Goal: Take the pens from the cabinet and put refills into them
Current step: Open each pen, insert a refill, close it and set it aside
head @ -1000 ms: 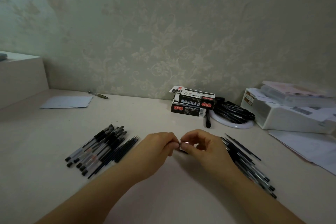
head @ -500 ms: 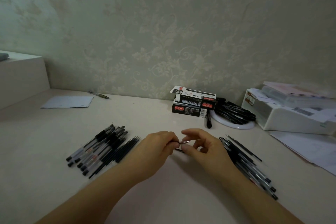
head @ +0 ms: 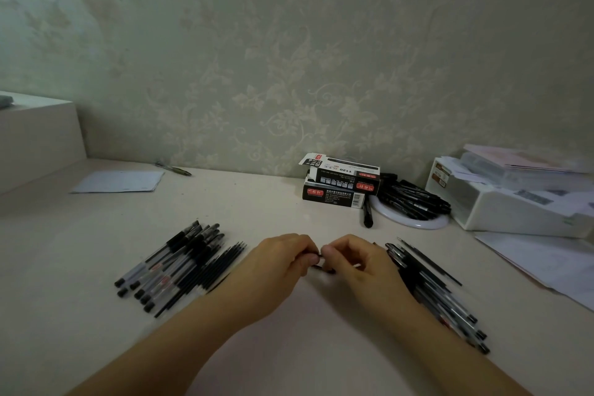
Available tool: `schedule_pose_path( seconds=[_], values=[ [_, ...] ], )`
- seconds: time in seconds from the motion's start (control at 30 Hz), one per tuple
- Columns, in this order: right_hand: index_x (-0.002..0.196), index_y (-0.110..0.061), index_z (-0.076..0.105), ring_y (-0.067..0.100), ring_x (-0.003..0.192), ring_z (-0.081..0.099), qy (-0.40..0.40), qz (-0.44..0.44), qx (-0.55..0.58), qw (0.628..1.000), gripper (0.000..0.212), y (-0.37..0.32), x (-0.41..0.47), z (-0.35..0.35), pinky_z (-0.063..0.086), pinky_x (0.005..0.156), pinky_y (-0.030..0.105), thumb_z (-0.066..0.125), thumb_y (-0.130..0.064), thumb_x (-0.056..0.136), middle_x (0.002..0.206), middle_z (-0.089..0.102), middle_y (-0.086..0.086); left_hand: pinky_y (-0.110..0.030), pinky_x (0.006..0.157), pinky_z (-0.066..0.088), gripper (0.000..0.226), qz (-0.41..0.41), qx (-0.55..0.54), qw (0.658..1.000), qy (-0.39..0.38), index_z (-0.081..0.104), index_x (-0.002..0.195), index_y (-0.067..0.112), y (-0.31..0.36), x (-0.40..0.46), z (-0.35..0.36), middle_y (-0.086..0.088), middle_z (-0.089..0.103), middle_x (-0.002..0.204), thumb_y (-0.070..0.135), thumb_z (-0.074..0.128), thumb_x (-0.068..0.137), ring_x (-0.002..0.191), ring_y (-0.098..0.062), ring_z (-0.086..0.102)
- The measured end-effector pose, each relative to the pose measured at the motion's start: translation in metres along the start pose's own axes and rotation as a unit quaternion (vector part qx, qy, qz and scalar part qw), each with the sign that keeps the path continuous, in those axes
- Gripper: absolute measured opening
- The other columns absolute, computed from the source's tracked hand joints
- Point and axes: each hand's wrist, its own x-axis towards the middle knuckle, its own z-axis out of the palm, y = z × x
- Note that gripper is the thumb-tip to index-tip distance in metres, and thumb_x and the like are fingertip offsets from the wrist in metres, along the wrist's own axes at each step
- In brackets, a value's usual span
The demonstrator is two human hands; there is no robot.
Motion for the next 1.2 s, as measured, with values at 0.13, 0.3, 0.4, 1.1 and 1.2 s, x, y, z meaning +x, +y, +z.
schedule_pose_path(
  seconds=[0.13,0.3,0.4,1.1,1.2],
  values=[
    [0.084,-0.029,0.071,0.006,0.079,0.069,0.005,0.007,0.032,0.999,0.008,0.001,0.001,-0.001,0.053,0.075,0.018,0.066,-0.032,0.090,0.081,0.074,-0.007,-0.012,0.064,0.038,0.017,-0.012,-0.007,1.000,0.001,0.063,0.098,0.020,-0.001,0.000,0.000,0.011,0.059,0.079,0.025,0.047,0.099,0.074,-0.004,0.052],
    [0.088,-0.030,0.071,0.008,0.078,0.067,0.105,0.034,0.077,0.991,0.010,0.003,0.005,-0.008,0.053,0.071,0.018,0.067,-0.021,0.091,0.084,0.075,-0.006,-0.016,0.064,0.040,0.017,-0.038,0.009,0.999,0.023,0.062,0.097,0.021,-0.006,0.001,-0.002,0.008,0.060,0.081,0.026,0.046,0.099,0.073,-0.004,0.051],
    [0.090,-0.029,0.072,0.010,0.079,0.067,0.132,0.062,0.107,0.984,0.009,0.006,0.007,-0.011,0.052,0.071,0.021,0.066,-0.022,0.091,0.085,0.075,-0.005,-0.018,0.066,0.042,0.017,-0.043,0.012,0.999,0.018,0.057,0.110,0.030,-0.007,-0.001,-0.001,0.010,0.060,0.083,0.027,0.043,0.100,0.074,-0.002,0.053],
    [0.092,-0.017,0.069,-0.003,0.061,0.059,0.217,0.075,0.184,0.956,0.012,0.002,0.006,-0.004,0.051,0.061,0.014,0.061,-0.026,0.094,0.070,0.070,-0.009,-0.019,0.063,0.043,0.037,-0.029,0.019,0.998,0.049,0.062,0.118,0.044,-0.002,0.002,-0.006,0.016,0.055,0.083,0.019,0.042,0.100,0.075,0.012,0.050],
    [0.089,-0.018,0.069,-0.003,0.059,0.060,0.223,0.071,0.185,0.955,0.013,0.003,0.006,-0.004,0.050,0.059,0.010,0.062,-0.028,0.093,0.068,0.070,-0.010,-0.021,0.064,0.045,0.036,-0.036,0.026,0.998,0.053,0.062,0.118,0.045,-0.001,0.002,-0.006,0.017,0.054,0.083,0.021,0.042,0.100,0.075,0.015,0.049]
  ],
)
